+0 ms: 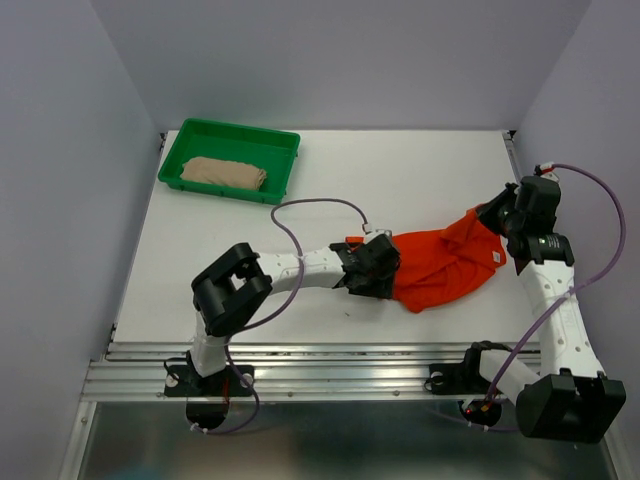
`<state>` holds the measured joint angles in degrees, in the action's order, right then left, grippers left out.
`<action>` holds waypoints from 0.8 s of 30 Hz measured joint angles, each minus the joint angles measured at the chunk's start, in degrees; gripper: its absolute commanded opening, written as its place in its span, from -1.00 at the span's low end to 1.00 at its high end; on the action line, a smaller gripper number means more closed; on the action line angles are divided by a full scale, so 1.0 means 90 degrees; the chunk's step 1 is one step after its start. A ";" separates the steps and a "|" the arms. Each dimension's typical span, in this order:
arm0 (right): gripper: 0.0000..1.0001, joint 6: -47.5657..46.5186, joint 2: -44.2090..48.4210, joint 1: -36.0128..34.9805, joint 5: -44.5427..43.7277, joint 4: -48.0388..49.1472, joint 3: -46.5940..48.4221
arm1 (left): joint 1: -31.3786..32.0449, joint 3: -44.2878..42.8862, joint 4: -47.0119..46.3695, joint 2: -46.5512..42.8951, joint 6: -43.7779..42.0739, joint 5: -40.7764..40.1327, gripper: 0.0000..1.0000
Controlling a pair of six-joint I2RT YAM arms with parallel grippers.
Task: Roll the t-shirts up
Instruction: Flatten out the T-shirt at the center of the board.
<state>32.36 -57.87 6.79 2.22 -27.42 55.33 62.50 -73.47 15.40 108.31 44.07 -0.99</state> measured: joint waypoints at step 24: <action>-0.99 0.0000 0.0012 0.0000 0.0024 -0.0002 0.0000 | -0.0068 -0.0534 0.0272 0.0554 0.0182 -0.0821 -1.00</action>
<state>32.36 -57.76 6.79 2.44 -27.44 55.33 61.89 -78.28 17.85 113.30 45.71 -8.38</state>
